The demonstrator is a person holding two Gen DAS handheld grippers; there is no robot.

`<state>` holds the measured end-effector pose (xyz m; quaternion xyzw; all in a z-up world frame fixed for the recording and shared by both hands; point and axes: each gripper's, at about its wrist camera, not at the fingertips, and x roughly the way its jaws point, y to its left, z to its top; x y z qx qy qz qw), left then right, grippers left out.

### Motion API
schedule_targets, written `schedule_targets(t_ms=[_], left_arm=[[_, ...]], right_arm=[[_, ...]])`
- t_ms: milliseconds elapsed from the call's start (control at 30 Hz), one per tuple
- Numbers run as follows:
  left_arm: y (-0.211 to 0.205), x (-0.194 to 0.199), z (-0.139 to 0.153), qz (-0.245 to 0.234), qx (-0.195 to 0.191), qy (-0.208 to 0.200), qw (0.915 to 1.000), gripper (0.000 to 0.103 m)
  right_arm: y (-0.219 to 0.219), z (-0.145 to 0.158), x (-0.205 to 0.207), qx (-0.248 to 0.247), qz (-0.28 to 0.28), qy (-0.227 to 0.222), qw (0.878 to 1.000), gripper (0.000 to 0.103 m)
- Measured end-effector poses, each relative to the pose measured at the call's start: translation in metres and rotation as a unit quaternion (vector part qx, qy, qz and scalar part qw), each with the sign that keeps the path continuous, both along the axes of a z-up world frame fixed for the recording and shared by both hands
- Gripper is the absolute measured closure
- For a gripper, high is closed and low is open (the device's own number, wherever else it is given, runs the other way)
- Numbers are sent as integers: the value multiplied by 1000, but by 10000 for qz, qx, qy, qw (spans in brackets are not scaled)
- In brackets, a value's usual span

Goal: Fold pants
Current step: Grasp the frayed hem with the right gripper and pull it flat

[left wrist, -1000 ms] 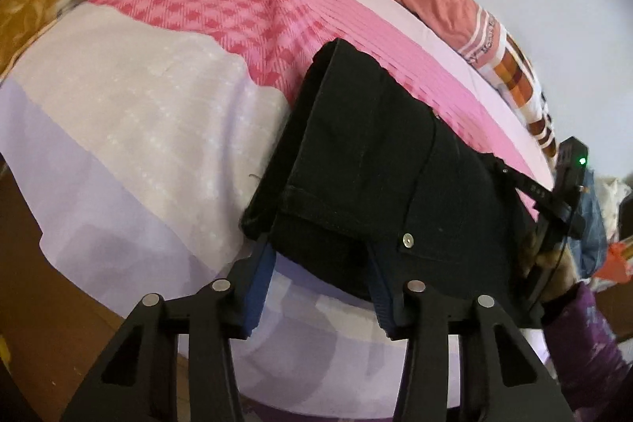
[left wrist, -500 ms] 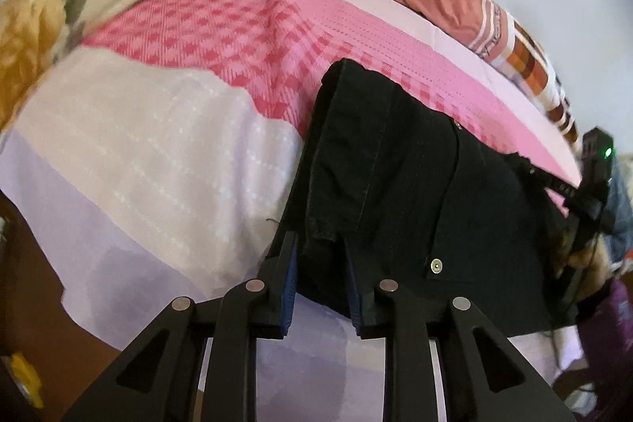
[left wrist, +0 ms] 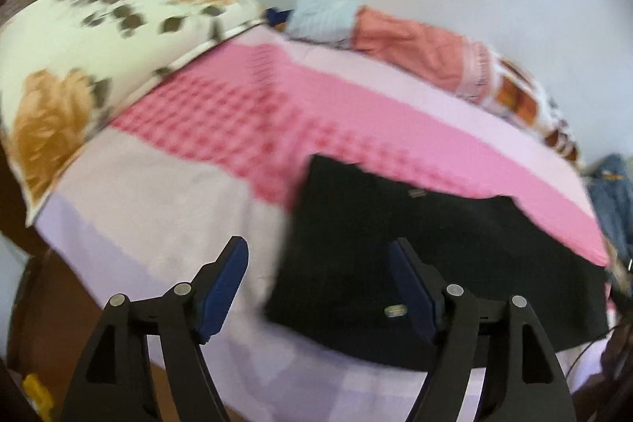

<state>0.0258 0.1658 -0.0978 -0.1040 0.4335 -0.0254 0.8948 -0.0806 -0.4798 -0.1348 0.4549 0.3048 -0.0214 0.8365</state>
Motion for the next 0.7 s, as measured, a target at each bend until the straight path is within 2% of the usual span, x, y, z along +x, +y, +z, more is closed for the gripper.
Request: schedule_targets(t_ms=[133,267,400,500,600,700], left_arm=[[-41,7,4,-517,-65,-11,9986,23],[-81,16,-6,-913,4,261,9955,23],[-100,16,-13,-1057,-23,464,9933,23],[-105,12,-13,-1052,-42,534,9930,23],[-106,8,-12,-1028,26,607,9928,23],[-103,6,-14,-950,4,683,9931,23]], right_arm=[[-72,-26,-116,400,-1410,166,9891,54],[-89,-45,-155,706,-1822,29,9807,54],[-91,-62,-153,1092,-1789,-273,9774,54],[-87,-64,-151,1153,-1829,-417,9755,54],[-80,-58,-149,1412,-1752,-870,9705,54],[-71,-62,-136,1593,-1540,-685,9727,54]])
